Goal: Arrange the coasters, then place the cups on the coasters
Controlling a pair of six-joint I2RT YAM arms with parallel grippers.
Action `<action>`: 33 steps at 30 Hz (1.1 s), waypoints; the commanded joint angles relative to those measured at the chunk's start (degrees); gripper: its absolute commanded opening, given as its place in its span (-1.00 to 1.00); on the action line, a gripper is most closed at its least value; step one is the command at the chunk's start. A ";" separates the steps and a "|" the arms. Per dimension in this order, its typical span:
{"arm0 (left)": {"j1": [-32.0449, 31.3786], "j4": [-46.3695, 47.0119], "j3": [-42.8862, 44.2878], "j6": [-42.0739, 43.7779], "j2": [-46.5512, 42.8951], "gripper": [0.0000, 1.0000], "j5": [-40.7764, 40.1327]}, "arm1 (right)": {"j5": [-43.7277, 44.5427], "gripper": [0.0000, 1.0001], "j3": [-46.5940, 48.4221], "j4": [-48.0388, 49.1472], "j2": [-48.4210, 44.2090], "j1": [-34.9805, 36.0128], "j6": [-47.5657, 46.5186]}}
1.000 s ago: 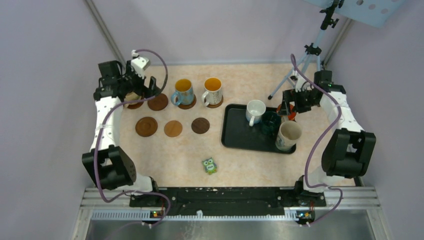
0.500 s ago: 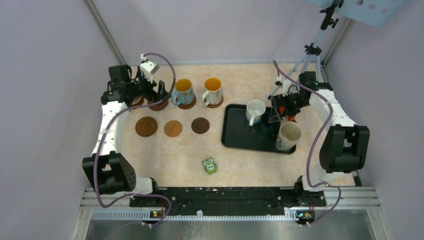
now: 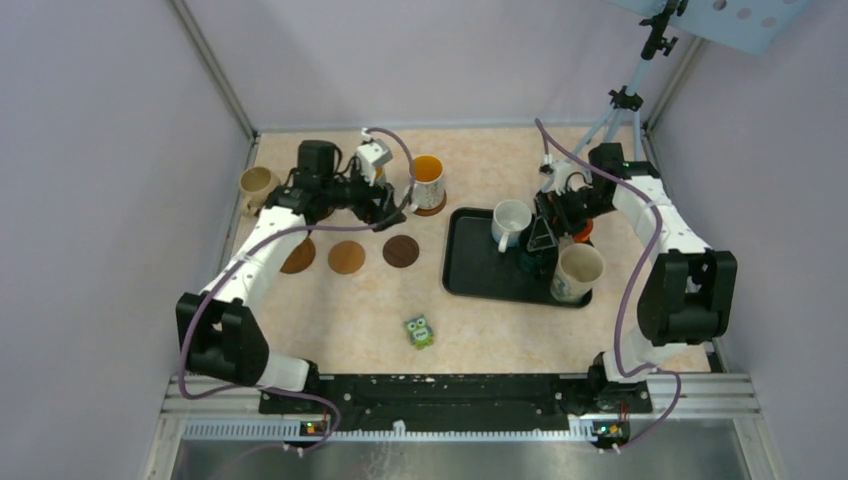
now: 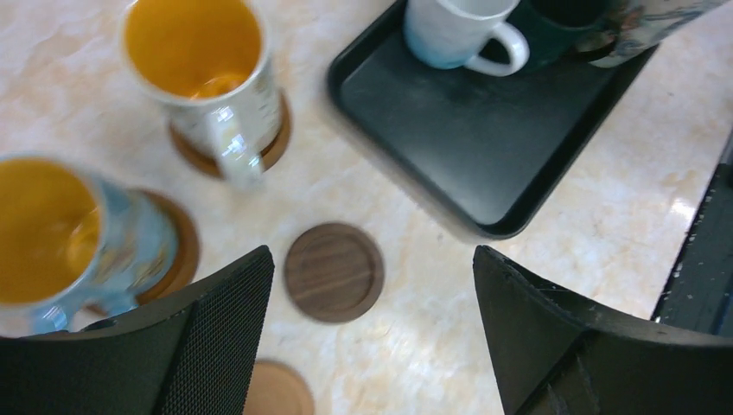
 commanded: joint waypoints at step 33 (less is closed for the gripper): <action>-39.22 15.55 22.94 -22.83 38.80 0.20 -46.33 | -7.17 0.85 -3.03 18.94 -10.79 -14.41 14.88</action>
